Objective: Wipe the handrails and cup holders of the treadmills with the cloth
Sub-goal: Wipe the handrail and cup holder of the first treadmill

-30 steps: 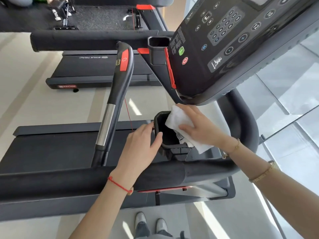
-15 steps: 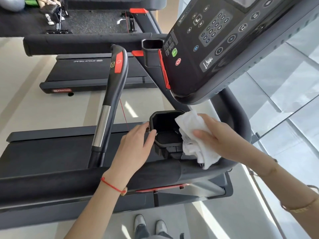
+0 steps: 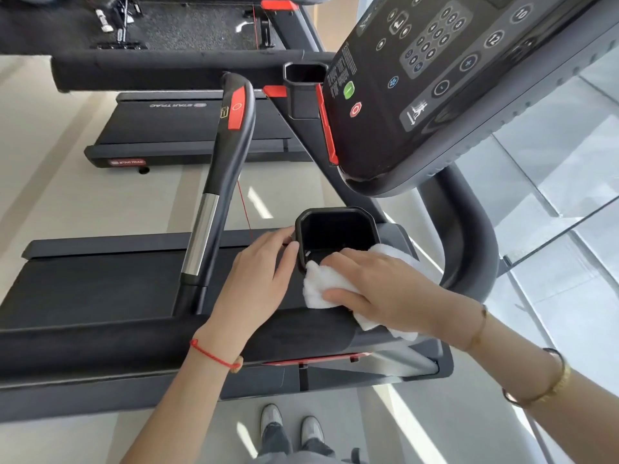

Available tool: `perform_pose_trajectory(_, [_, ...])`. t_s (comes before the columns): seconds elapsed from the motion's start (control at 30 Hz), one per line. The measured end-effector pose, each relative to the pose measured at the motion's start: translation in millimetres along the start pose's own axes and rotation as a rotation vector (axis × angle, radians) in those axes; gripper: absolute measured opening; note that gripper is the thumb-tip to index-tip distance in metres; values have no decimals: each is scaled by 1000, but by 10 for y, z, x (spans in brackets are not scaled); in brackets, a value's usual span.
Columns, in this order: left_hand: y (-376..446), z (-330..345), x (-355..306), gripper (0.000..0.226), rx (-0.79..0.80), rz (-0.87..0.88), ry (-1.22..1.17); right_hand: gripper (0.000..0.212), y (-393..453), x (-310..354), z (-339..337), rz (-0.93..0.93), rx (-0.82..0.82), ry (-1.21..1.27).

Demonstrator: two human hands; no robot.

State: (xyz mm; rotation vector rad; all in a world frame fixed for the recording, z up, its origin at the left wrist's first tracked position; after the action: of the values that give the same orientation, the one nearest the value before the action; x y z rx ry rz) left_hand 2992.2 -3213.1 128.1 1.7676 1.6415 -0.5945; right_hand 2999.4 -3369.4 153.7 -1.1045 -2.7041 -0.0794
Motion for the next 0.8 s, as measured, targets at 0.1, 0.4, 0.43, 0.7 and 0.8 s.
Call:
perform_pose_trajectory(0.1, [-17,-3,-20,40,14,3,21,46,-201,-144,-86,-63,64,-30])
perform_pose_trajectory(0.4, [-1,24,-54,39,20,5,48,37,101,10,48,-30,-14,0])
perform_pose_trajectory(0.43, [-1,30,-49,41,27,1,60,36,48,-19,35,-35,-33,26])
perform_pose_trajectory(0.7, [-35,29,-81,48,37,9,109,40,-133,-387,-239,-66,-93,399])
perform_pose_trajectory(0.8, [-28,23,-105,48,27,13,133,45,121,-420,-447,-63,-280,404])
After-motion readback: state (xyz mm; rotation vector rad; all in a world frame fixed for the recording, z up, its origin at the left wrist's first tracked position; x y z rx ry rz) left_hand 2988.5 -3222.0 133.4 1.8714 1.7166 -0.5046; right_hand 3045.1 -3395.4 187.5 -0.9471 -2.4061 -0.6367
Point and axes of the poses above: each hand's wrist, its own y-axis towards the middle knuckle, its own z-axis out of the palm, x = y × z, the point moved 7 cm from there along y, towards the middle knuckle, and after that the axes turned 3 degrees about z, right-handed, at the moved point
